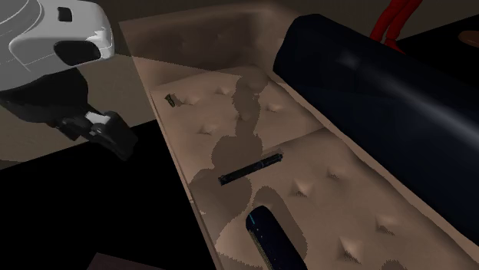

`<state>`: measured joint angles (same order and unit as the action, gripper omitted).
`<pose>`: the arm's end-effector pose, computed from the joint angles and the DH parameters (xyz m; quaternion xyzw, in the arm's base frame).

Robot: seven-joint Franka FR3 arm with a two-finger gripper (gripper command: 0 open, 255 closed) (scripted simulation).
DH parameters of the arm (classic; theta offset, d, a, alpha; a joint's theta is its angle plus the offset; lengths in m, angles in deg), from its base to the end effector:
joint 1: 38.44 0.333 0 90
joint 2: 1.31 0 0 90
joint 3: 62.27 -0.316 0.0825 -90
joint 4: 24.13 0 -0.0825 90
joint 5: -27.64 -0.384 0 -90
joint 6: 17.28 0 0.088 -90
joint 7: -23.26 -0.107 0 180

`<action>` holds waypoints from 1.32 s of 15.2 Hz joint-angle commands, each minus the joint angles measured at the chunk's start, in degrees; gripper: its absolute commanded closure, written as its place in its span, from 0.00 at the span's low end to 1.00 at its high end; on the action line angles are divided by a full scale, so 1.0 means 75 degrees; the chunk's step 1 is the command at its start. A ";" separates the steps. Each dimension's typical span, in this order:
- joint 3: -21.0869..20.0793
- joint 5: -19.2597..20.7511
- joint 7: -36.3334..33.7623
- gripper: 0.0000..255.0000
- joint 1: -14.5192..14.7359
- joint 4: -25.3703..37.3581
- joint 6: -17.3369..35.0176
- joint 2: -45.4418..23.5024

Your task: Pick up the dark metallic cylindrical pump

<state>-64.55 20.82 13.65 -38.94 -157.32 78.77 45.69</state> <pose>0.3075 0.0257 0.6264 -0.9925 0.0742 -0.0810 0.0528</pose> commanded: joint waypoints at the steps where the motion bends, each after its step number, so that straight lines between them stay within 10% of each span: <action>1: 0.0000 0.0000 0.0000 0.00 0.0000 0.0000 0.0000 0.0000; 20: -0.0189 0.0180 -0.1383 0.00 -0.0868 0.0122 0.3870 -0.4490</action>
<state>-65.88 22.02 4.10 -45.20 -156.97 106.56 13.95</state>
